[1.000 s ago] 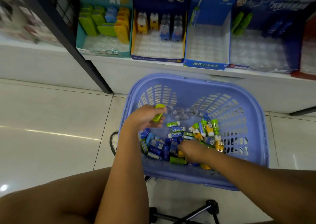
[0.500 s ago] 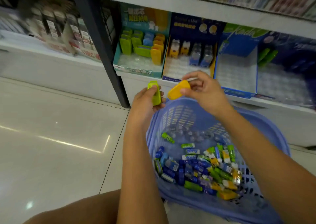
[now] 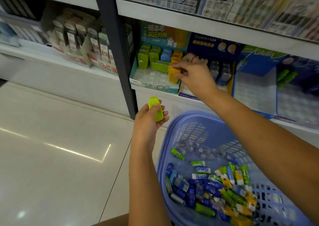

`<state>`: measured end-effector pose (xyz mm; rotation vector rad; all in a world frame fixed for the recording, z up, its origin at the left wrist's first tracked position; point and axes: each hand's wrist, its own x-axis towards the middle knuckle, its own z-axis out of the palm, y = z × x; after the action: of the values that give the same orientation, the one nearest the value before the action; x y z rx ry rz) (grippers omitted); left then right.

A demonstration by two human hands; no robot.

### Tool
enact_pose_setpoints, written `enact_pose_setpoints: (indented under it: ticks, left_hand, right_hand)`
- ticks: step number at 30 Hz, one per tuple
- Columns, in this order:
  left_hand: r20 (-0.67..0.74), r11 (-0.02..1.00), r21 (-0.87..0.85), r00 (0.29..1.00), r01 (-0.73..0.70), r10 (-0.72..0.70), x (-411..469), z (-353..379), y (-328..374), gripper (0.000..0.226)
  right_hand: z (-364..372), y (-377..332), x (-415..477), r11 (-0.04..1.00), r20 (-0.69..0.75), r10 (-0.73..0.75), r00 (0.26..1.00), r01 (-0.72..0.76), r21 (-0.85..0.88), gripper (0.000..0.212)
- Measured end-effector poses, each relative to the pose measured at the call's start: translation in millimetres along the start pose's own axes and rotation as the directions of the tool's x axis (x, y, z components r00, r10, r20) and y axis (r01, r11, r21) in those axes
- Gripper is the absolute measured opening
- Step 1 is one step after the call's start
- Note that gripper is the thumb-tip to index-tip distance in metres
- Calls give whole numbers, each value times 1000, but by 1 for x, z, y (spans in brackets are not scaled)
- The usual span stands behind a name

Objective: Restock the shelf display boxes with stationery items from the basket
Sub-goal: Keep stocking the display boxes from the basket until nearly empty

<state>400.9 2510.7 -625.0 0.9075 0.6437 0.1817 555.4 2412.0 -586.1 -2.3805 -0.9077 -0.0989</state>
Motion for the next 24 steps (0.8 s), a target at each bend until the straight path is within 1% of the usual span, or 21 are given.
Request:
enact_pose_setpoints:
  ticks: [2, 3, 5, 6, 8, 9, 10, 11, 12, 14, 15, 16, 18, 22, 24]
  left_hand:
    - [11, 1000, 9, 1000, 6, -6, 0, 0, -1, 16]
    - [14, 1000, 17, 1000, 9, -9, 0, 0, -1, 16]
    - [15, 1000, 28, 1000, 14, -14, 0, 0, -2, 16]
    - [17, 999, 27, 1000, 16, -16, -1, 0, -1, 15]
    - [22, 1000, 23, 1000, 14, -14, -1, -1, 1, 15]
    - [21, 1000, 20, 1000, 13, -13, -1, -1, 1, 15]
    - [20, 1000, 16, 1000, 12, -12, -2, -2, 2, 15]
    - [20, 1000, 10, 1000, 10, -10, -3, -3, 3, 15]
    - [21, 1000, 6, 1000, 7, -8, -4, -4, 3, 15]
    - [23, 1000, 8, 1000, 4, -4, -5, -5, 3, 15]
    - [23, 1000, 8, 1000, 3, -4, -5, -4, 4, 15]
    - [24, 1000, 7, 1000, 5, -5, -5, -4, 4, 15]
    - [27, 1000, 3, 1000, 12, -12, -5, -1, 4, 15]
    - [33, 1000, 6, 999, 24, -25, -5, 1, 3, 15]
    - [31, 1000, 10, 999, 22, -22, -4, 0, 2, 15]
  right_hand:
    - [0, -1, 2, 1000, -1, 0, 1000, 0, 5, 30]
    - [0, -1, 2, 1000, 18, 7, 1000, -7, -21, 30]
    - [5, 0, -2, 983, 67, -17, 998, 29, -184, 29]
    - [8, -1, -7, 971, 70, -31, 997, 47, -235, 26]
    - [15, -3, -17, 937, 37, -161, 986, 164, -309, 27]
    - [17, -7, -20, 930, 49, -188, 981, 194, -313, 27]
    - [17, -10, -21, 937, 49, -190, 980, 197, -289, 24]
    - [17, -11, -18, 959, 40, -169, 985, 174, -226, 24]
    - [15, -10, -14, 980, 10, -128, 992, 128, -149, 27]
    - [6, -9, -5, 994, -24, -18, 1000, 15, -112, 33]
    - [4, -6, -2, 996, -10, 22, 1000, -23, -89, 34]
    - [3, -5, 0, 997, 2, 28, 1000, -28, -69, 35]
    - [1, 1, 3, 996, 34, 21, 999, -18, -85, 34]
    - [-3, 5, 1, 999, -9, -32, 999, 32, -37, 32]
    - [1, 5, -6, 995, -25, -91, 996, 90, -52, 30]
